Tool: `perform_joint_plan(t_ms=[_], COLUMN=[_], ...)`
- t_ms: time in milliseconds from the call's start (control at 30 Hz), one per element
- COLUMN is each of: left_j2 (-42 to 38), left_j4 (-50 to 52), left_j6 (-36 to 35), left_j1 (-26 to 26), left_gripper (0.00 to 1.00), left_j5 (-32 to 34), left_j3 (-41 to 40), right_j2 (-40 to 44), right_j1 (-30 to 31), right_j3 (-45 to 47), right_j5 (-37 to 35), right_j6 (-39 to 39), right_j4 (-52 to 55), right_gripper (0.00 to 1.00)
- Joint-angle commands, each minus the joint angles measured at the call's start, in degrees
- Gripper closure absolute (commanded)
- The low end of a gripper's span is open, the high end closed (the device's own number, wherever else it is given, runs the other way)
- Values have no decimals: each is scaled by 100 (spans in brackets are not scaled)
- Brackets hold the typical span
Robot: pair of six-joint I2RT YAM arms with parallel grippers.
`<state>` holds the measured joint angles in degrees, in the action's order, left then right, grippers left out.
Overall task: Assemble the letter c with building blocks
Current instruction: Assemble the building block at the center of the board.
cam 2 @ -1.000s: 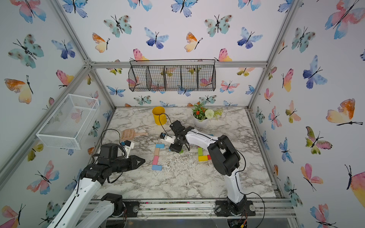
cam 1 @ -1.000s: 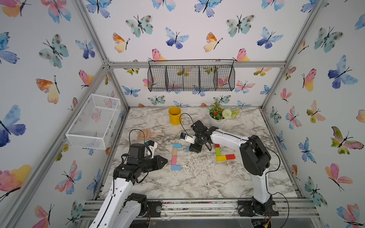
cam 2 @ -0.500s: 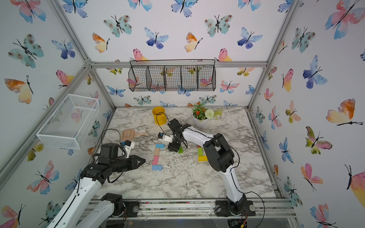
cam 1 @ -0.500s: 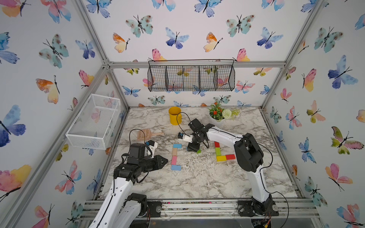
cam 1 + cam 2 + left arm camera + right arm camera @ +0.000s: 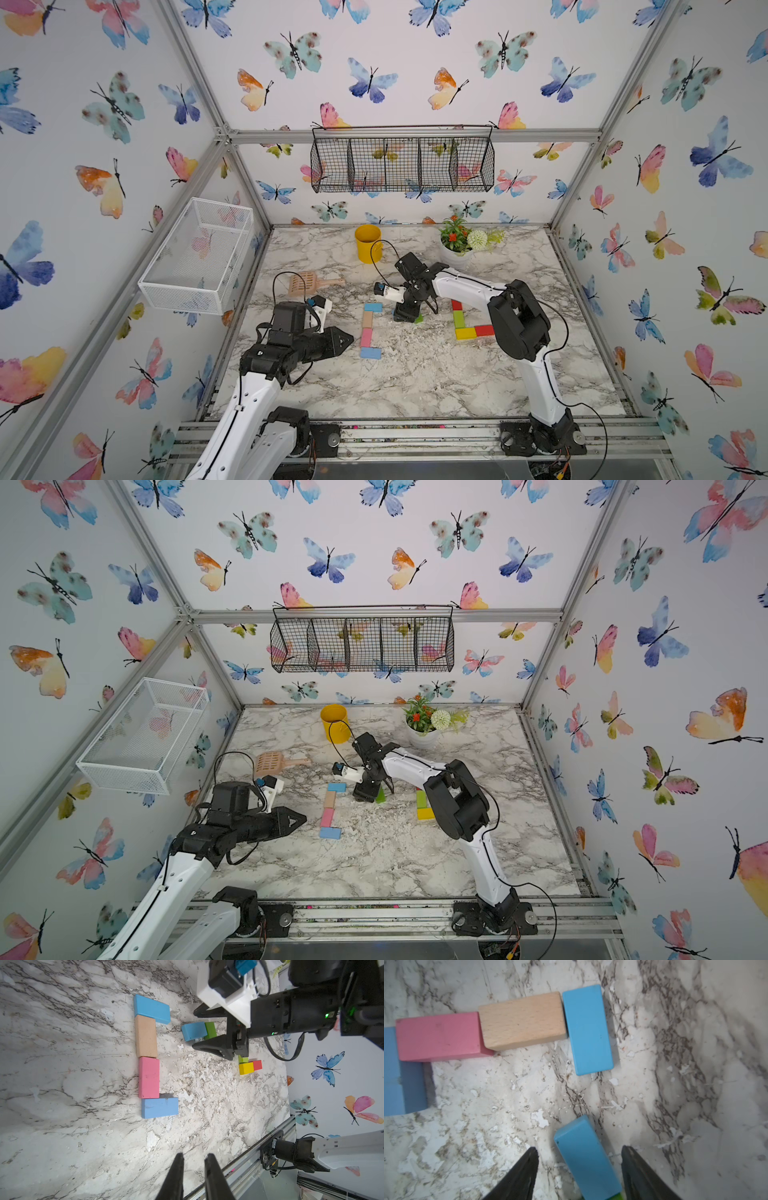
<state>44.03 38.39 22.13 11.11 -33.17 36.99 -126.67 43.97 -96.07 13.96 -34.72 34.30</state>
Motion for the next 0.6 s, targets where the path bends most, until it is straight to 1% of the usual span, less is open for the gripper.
perform_joint_plan(t_ms=[0,133,567], left_j2=[-6,7,-8], left_j4=[-37,-34,-38], left_j6=[6,11,7], left_j1=[23,23,23], left_gripper=[78,78,78], left_j5=[-111,-118,-111], left_j3=[-60,-58,-50], right_j2=[-178,-234,-239], right_j1=[24,24,29], right_j3=[-46,-10,95], right_j5=[12,-52,-249], right_j6=[-79,-79,-323], right_j4=[164,141,102], right_gripper=[33,34,53])
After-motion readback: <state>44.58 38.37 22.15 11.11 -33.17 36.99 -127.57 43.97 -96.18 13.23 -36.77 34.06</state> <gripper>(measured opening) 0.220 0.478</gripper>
